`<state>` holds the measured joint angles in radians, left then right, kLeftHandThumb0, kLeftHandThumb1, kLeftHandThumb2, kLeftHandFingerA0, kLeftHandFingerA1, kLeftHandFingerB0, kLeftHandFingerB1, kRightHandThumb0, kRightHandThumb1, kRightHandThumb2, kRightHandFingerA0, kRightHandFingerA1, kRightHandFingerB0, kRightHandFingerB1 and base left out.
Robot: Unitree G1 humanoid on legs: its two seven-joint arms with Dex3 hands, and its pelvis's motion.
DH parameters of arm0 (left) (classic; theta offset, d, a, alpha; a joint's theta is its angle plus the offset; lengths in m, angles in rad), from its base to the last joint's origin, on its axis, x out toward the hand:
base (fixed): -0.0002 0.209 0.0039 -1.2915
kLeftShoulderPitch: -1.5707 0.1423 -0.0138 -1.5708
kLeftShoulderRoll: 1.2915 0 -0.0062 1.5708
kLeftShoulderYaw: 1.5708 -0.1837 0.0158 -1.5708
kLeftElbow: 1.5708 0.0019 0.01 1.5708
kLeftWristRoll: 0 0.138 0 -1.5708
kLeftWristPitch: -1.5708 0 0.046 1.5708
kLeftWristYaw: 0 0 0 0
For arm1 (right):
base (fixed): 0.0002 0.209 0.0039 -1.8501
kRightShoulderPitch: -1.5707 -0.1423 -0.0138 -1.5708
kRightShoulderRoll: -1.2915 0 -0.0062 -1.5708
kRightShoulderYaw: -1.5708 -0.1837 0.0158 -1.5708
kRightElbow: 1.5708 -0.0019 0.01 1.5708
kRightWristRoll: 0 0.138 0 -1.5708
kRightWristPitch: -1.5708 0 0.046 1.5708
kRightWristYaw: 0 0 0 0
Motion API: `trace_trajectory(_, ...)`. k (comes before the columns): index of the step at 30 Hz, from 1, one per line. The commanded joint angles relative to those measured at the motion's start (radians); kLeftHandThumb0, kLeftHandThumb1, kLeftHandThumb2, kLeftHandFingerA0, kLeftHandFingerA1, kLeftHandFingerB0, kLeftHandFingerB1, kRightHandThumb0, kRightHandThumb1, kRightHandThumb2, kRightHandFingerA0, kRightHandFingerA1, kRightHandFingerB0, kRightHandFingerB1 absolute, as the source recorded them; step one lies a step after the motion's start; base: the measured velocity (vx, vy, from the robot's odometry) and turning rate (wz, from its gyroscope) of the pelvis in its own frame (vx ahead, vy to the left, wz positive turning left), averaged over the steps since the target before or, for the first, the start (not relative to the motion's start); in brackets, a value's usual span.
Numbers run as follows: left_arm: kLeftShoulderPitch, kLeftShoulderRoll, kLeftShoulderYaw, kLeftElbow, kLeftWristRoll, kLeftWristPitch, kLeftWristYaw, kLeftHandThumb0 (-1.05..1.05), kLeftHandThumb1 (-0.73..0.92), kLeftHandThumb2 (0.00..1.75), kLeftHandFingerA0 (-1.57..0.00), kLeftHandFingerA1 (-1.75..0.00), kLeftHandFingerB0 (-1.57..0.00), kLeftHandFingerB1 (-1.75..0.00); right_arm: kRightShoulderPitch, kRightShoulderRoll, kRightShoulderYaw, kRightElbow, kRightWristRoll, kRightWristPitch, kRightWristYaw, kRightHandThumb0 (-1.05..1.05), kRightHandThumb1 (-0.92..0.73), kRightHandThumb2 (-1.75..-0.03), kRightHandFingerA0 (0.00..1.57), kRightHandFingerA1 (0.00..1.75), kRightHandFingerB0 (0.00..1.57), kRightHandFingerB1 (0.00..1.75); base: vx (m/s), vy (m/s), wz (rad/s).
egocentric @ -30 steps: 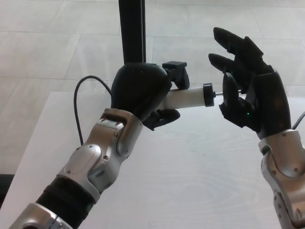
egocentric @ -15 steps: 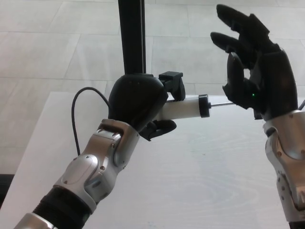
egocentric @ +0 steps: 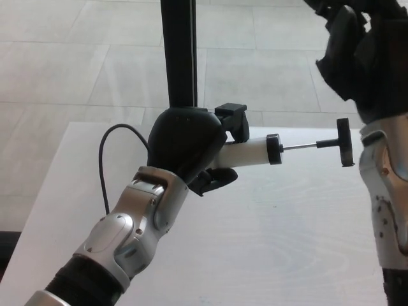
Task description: The robot uses its left hand to lift the air pump kept on the middle of the desk and use the right hand to compress the handle
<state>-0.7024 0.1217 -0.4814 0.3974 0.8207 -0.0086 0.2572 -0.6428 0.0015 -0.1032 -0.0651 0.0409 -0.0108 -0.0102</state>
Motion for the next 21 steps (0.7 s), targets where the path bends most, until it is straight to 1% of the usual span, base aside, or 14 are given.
trace_trajectory(1,0.006,0.022,0.013,-0.024,0.012,0.022,-0.005,-0.26,0.49,1.17,-1.26,-1.44,-1.0,-1.26,0.09,-0.103,-0.08,-0.002,0.035,0.013,0.04,-0.9,-0.92,-0.8,0.25,0.43,0.21,0.34,0.0,0.0,0.0)
trace_trajectory(3,0.008,0.028,0.01,-0.031,0.024,0.029,-0.002,-0.28,0.49,1.17,-1.25,-1.42,-0.99,-1.25,0.108,-0.12,-0.09,0.005,0.052,0.009,0.055,-0.9,-0.92,-0.81,0.25,0.43,0.21,0.34,0.0,0.0,0.0)
trace_trajectory(4,0.009,0.032,0.01,-0.035,0.028,0.031,-0.004,-0.2,0.52,1.16,-0.95,-1.75,-0.8,-1.51,0.12,-0.128,-0.096,0.008,0.055,0.007,0.06,-0.9,-0.92,-0.8,0.25,0.42,0.22,0.34,0.0,0.0,0.0)
trace_trajectory(6,0.01,0.04,0.013,-0.04,0.024,0.027,-0.01,-0.2,0.52,1.13,-0.92,-1.75,-0.78,-1.51,0.147,-0.143,-0.109,0.015,0.065,-0.004,0.07,-0.9,-0.92,-0.79,0.28,0.42,0.24,0.35,0.0,0.0,0.0)
trace_trajectory(7,0.009,0.042,0.022,-0.044,0.011,0.025,-0.02,-0.27,0.5,1.14,-1.21,-1.39,-0.96,-1.21,0.173,-0.146,-0.118,0.011,0.065,-0.003,0.063,-0.9,-0.91,-0.8,0.29,0.41,0.24,0.36,0.0,0.0,0.0)
trace_trajectory(8,0.01,0.044,0.022,-0.046,0.011,0.025,-0.021,-0.27,0.5,1.14,-1.21,-1.39,-0.96,-1.21,0.174,-0.146,-0.117,0.009,0.066,-0.003,0.063,-0.9,-0.91,-0.8,0.29,0.41,0.24,0.36,0.0,0.0,0.0)
trace_trajectory(10,0.003,0.045,0.024,-0.036,0.011,0.018,-0.007,-0.26,0.5,1.14,-1.22,-1.35,-0.95,-1.14,0.197,-0.145,-0.121,0.018,0.081,0.0,0.073,-0.88,-0.92,-0.79,0.24,0.4,0.19,0.35,0.0,0.0,0.0)
trace_trajectory(14,-0.006,0.038,0.025,-0.039,0.01,0.024,-0.021,-0.26,0.52,1.15,-1.21,-1.35,-0.94,-1.14,0.232,-0.128,-0.09,0.016,0.064,-0.002,0.075,-0.88,-0.92,-0.78,0.23,0.4,0.19,0.36,0.0,0.0,0.0)
trace_trajectory(15,-0.01,0.041,0.02,-0.037,0.02,0.026,-0.021,-0.22,0.5,1.14,-0.94,-1.64,-0.84,-1.35,0.241,-0.126,-0.079,0.006,0.064,0.018,0.076,-0.88,-0.92,-0.8,0.23,0.4,0.19,0.34,0.0,0.0,0.0)
trace_trajectory(16,-0.013,0.039,0.019,-0.035,0.022,0.025,-0.017,-0.23,0.49,1.16,-0.91,-1.71,-0.79,-1.49,0.248,-0.119,-0.063,0.004,0.053,0.026,0.07,-0.89,-0.92,-0.8,0.26,0.4,0.21,0.35,0.0,0.0,0.0)
trace_trajectory(18,-0.015,0.034,0.021,-0.037,0.017,0.025,-0.023,-0.21,0.5,1.19,-0.93,-1.75,-0.78,-1.53,0.251,-0.104,-0.04,0.008,0.045,0.033,0.058,-0.89,-0.92,-0.8,0.25,0.39,0.19,0.35,0.0,0.0,0.0)
trace_trajectory(19,-0.017,0.032,0.021,-0.033,0.017,0.02,-0.014,-0.28,0.47,1.16,-1.23,-1.4,-0.96,-1.21,0.251,-0.099,-0.034,0.007,0.043,0.037,0.052,-0.9,-0.92,-0.81,0.24,0.4,0.2,0.34,0.0,0.0,0.0)
trace_trajectory(20,-0.021,0.028,0.02,-0.029,0.021,0.021,-0.003,-0.27,0.47,1.17,-1.23,-1.4,-0.98,-1.23,0.25,-0.09,-0.025,0.008,0.038,0.039,0.044,-0.9,-0.92,-0.81,0.23,0.39,0.19,0.35,0.0,0.0,0.0)
trace_trajectory(21,-0.023,0.024,0.017,-0.034,0.027,0.032,-0.011,-0.25,0.48,1.16,-1.2,-1.36,-0.97,-1.18,0.25,-0.088,-0.022,0.012,0.037,0.034,0.042,-0.9,-0.92,-0.8,0.23,0.39,0.18,0.35,0.0,0.0,0.0)
